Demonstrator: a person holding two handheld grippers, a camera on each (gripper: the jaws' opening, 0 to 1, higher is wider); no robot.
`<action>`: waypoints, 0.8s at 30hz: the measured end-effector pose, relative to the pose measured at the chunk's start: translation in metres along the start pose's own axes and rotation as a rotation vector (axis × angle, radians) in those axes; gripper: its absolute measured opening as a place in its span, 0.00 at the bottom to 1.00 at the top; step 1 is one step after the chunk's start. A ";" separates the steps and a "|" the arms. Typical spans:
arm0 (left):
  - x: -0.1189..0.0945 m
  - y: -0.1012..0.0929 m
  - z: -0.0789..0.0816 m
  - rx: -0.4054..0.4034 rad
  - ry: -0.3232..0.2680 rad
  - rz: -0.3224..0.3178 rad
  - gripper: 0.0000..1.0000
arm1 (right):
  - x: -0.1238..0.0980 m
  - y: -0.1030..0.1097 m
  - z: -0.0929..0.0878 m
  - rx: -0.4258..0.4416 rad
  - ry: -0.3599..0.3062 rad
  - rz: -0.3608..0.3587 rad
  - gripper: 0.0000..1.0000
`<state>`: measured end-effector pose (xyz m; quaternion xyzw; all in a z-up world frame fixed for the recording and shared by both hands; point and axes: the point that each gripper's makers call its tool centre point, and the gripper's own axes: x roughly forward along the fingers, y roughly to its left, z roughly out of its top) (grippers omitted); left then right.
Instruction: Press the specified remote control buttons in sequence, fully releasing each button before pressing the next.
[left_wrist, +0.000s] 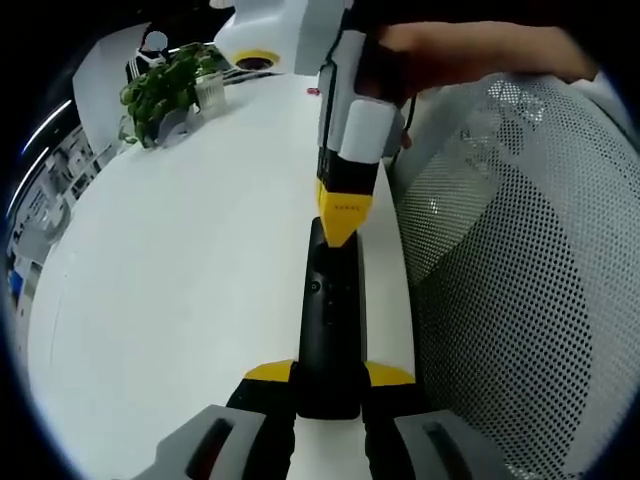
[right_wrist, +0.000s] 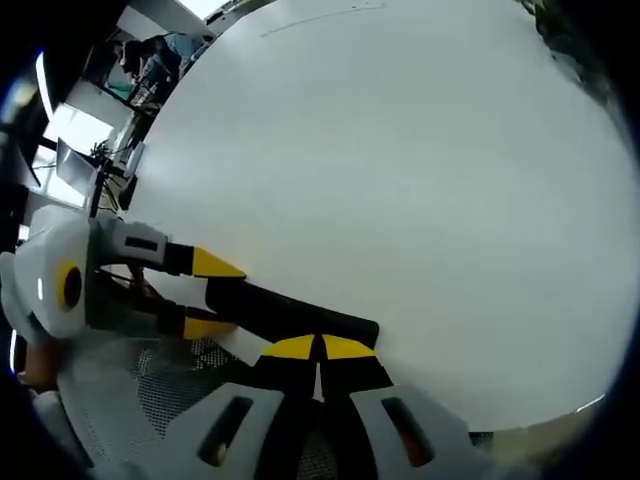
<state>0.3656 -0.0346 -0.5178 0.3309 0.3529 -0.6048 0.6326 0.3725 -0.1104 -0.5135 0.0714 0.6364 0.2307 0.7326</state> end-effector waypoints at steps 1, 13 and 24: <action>0.000 0.000 0.000 0.001 0.000 0.000 0.25 | 0.000 0.000 0.000 0.000 0.000 0.001 0.00; 0.001 0.000 0.001 0.005 0.000 -0.003 0.25 | 0.002 0.002 0.000 -0.051 -0.008 -0.017 0.00; 0.002 0.000 0.001 0.006 -0.006 -0.004 0.25 | 0.003 -0.002 0.001 0.046 0.055 -0.017 0.00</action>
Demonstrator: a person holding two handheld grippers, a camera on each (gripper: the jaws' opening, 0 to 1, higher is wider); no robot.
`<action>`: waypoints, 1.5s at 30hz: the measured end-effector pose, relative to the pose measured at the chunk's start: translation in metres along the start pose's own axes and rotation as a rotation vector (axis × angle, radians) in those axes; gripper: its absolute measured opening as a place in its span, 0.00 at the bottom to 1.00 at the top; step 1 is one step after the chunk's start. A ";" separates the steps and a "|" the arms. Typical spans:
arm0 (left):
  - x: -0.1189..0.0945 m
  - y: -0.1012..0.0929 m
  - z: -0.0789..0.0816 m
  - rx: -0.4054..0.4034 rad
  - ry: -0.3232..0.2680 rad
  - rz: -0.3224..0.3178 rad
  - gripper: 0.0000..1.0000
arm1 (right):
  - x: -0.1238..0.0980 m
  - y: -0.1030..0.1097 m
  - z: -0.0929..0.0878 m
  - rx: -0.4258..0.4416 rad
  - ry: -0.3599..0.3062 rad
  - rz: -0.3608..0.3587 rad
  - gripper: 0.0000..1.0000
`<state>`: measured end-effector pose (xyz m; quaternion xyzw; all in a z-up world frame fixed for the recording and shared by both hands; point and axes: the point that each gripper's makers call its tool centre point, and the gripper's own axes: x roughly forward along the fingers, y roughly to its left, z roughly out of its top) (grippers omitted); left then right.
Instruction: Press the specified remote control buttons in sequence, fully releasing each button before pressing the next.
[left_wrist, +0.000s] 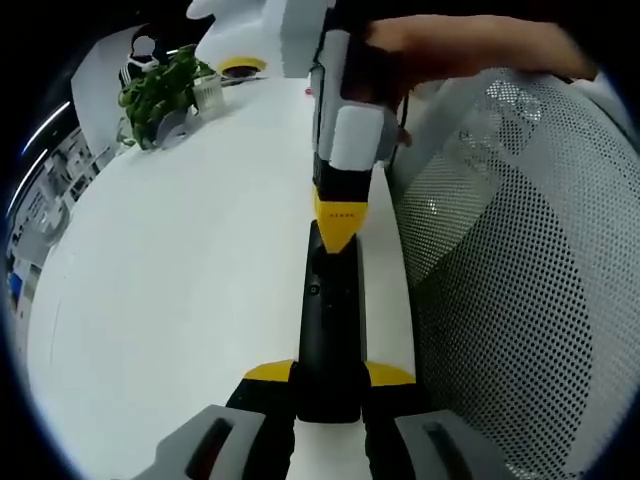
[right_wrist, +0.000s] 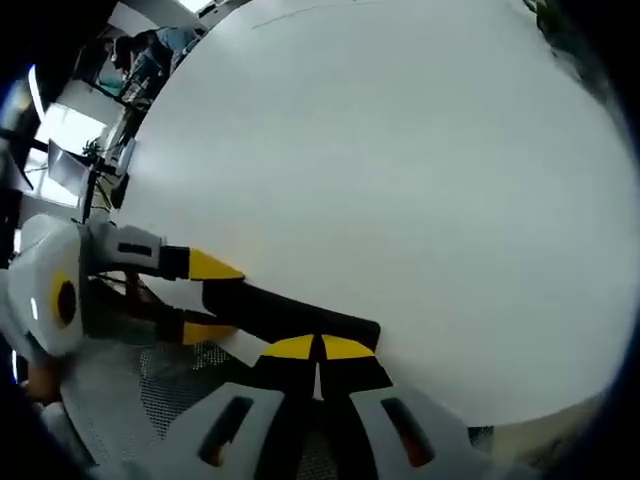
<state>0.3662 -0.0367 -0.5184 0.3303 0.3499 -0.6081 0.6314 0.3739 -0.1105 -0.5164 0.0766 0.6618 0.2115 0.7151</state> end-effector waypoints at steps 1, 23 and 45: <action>0.000 0.000 0.000 0.000 0.000 0.000 0.25 | 0.000 0.000 0.000 0.004 -0.003 0.004 0.00; 0.000 0.000 0.000 -0.004 -0.019 0.006 0.24 | -0.003 0.007 0.011 0.058 -0.088 0.086 0.00; 0.000 0.000 0.000 -0.012 -0.017 0.006 0.25 | 0.003 0.011 0.013 0.018 -0.098 0.084 0.00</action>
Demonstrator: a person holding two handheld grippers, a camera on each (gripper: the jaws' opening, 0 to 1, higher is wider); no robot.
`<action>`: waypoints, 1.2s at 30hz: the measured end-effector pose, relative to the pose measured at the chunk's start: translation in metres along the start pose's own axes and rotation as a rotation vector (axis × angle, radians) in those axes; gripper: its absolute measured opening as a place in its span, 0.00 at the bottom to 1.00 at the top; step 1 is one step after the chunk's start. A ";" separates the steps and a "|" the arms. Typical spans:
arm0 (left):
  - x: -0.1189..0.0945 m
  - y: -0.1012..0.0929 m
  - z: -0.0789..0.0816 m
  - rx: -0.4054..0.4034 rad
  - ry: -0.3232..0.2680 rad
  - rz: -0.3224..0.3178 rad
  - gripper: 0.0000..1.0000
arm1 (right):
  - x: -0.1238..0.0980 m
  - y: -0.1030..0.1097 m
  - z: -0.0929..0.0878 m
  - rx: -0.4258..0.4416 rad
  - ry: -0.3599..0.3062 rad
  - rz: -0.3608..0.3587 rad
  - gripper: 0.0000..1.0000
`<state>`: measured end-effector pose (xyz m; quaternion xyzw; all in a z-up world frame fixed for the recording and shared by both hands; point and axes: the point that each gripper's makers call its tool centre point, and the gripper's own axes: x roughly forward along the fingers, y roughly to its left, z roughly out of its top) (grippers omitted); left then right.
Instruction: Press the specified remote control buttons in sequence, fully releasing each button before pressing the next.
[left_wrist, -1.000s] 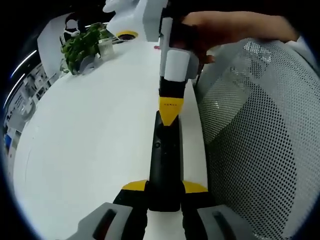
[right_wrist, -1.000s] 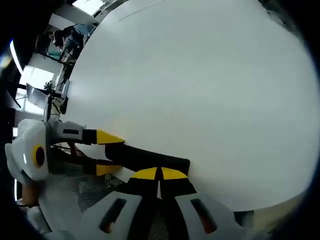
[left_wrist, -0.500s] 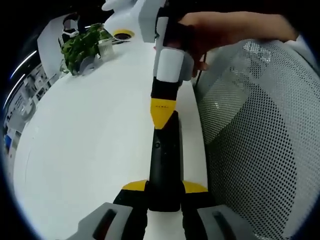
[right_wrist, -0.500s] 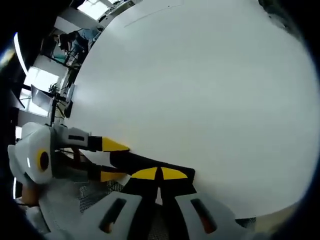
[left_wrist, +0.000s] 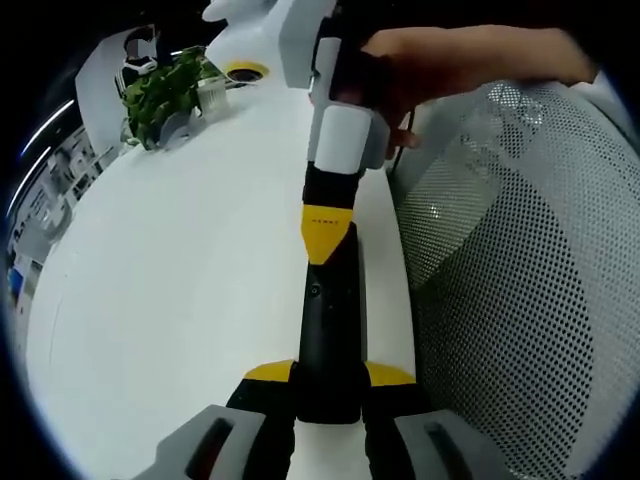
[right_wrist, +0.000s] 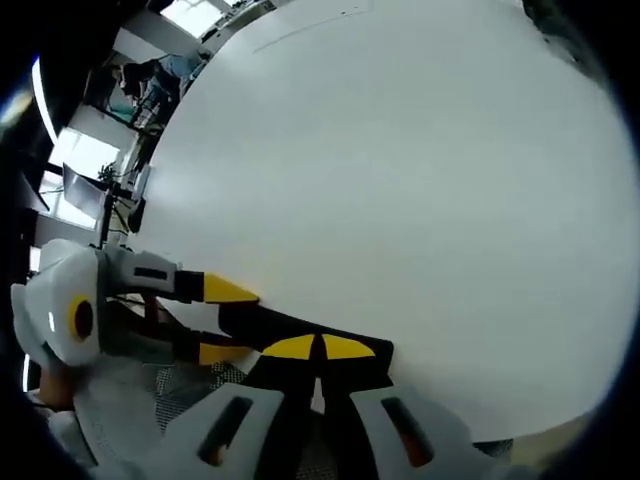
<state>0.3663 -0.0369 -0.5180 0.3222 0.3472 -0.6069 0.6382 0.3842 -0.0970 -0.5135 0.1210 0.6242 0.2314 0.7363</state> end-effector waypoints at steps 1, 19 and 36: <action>0.000 0.000 0.000 0.000 0.000 0.000 0.25 | 0.000 0.000 0.000 -0.001 -0.002 -0.001 0.00; 0.001 0.001 0.001 -0.001 0.001 0.001 0.24 | 0.003 -0.002 0.002 -0.063 -0.005 -0.055 0.00; 0.001 0.001 0.001 -0.004 0.000 0.005 0.24 | 0.001 0.006 -0.001 -0.027 0.013 0.023 0.00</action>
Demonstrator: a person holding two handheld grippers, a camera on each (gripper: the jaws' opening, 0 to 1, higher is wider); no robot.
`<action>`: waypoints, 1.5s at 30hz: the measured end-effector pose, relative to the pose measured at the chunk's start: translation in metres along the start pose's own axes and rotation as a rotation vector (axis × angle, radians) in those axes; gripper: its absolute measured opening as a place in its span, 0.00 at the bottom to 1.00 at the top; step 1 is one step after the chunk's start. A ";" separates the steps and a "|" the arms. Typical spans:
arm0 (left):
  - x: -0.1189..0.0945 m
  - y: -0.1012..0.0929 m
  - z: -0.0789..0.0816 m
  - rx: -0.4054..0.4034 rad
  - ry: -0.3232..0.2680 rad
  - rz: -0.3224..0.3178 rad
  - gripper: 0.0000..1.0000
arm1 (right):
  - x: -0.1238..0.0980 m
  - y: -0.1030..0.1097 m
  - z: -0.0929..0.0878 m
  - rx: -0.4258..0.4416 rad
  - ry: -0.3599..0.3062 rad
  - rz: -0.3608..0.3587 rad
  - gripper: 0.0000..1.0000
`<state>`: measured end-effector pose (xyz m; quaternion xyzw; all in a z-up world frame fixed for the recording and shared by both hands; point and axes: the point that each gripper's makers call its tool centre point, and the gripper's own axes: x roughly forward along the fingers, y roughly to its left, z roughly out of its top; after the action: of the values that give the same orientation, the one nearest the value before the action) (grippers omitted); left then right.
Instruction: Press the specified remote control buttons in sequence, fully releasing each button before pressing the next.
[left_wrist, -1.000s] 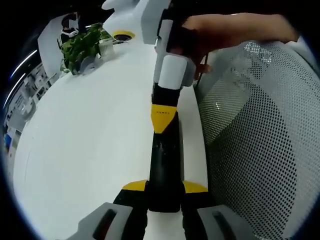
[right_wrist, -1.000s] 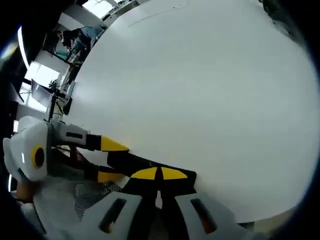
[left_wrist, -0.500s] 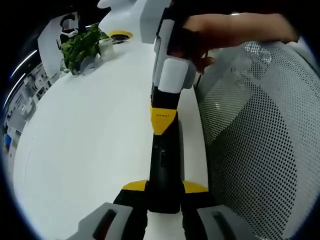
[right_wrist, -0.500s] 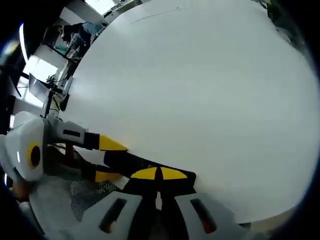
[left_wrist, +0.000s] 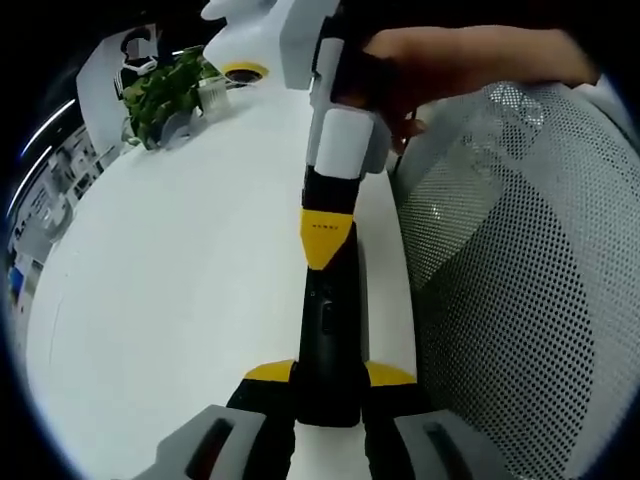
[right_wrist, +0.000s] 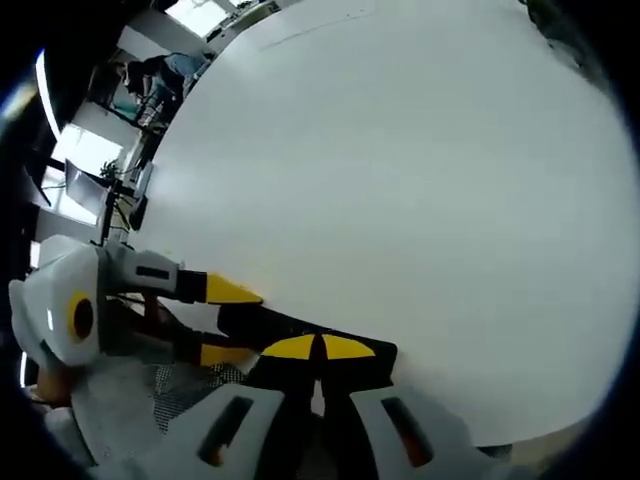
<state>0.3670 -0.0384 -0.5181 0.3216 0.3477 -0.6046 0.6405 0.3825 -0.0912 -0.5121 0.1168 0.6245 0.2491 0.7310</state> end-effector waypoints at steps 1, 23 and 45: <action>0.000 0.000 0.000 -0.001 -0.001 0.000 0.24 | 0.001 0.003 -0.001 -0.004 0.009 0.008 0.00; 0.000 0.000 0.001 -0.001 -0.008 -0.001 0.25 | 0.001 0.004 -0.015 -0.054 0.058 -0.051 0.00; 0.001 -0.001 0.002 0.018 -0.004 -0.002 0.25 | -0.001 0.000 -0.019 0.024 0.080 -0.047 0.00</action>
<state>0.3660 -0.0403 -0.5179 0.3257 0.3410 -0.6090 0.6377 0.3641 -0.0943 -0.5146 0.1008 0.6589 0.2287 0.7095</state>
